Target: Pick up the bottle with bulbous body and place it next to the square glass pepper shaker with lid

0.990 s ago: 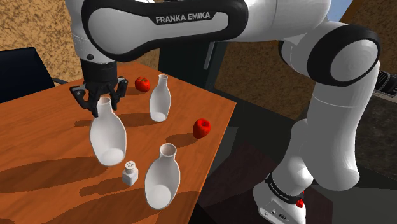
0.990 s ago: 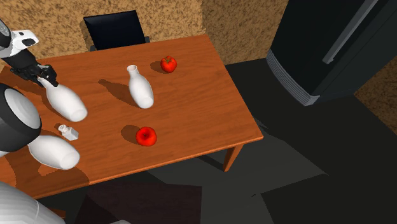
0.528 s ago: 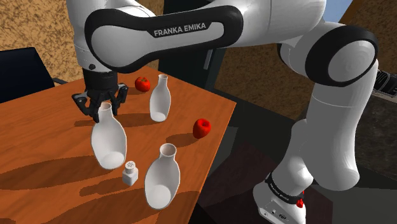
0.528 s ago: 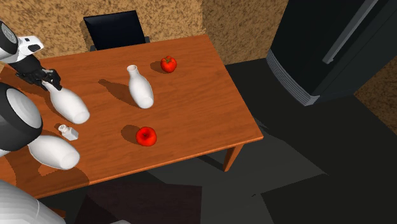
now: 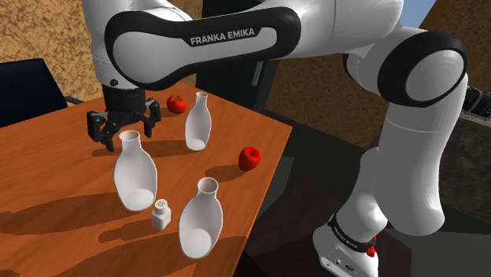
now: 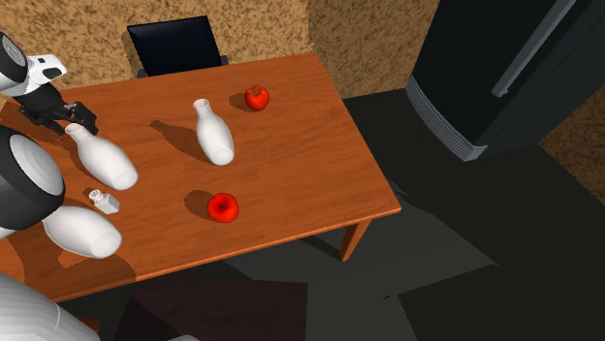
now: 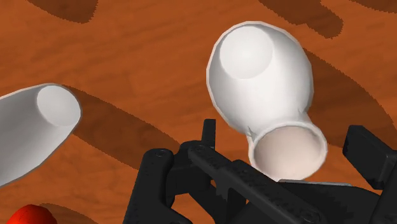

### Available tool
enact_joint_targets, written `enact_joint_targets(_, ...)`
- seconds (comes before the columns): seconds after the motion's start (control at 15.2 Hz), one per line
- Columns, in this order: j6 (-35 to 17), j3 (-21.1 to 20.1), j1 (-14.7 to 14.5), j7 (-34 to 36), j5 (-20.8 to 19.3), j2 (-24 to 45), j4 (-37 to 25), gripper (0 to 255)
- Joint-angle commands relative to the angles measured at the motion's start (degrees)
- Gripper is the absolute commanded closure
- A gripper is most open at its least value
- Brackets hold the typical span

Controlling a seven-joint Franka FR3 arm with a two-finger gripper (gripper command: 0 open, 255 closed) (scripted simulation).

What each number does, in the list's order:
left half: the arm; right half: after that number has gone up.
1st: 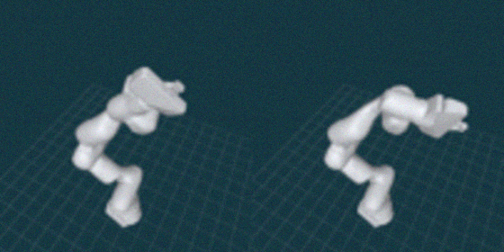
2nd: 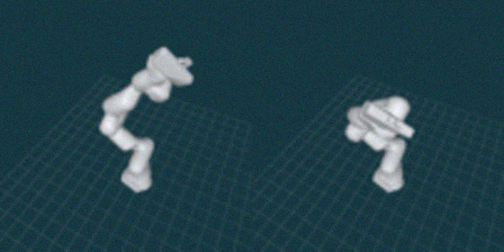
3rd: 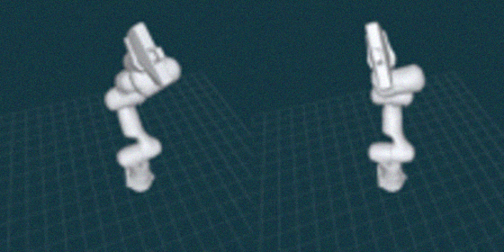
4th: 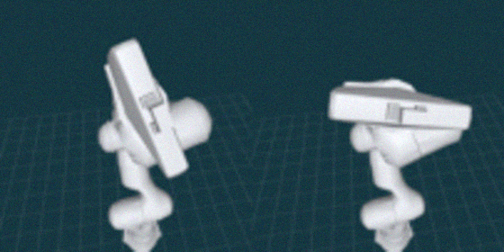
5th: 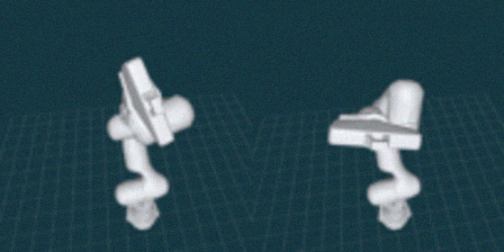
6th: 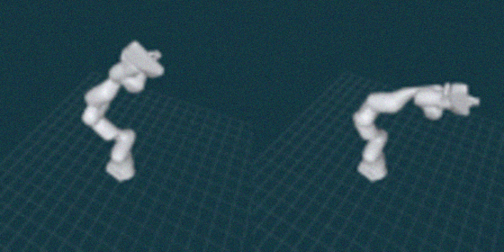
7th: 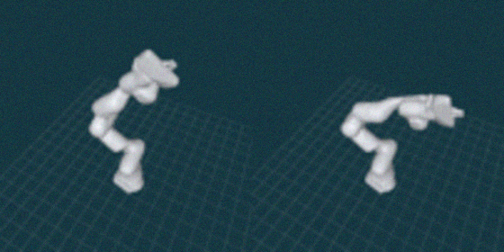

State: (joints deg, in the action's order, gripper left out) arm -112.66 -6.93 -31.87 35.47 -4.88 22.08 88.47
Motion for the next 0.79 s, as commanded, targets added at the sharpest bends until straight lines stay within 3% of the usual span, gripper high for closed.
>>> enact_joint_targets(0.0,0.0,0.0,0.0,0.0,0.0,0.0,0.0,0)
enact_joint_targets(0.26,6.7,-0.2,-0.2,-0.2,0.3,-1.3,-5.4,0)
enact_joint_targets(0.73,6.7,-0.2,-0.2,-0.2,0.3,-1.3,-5.4,0)
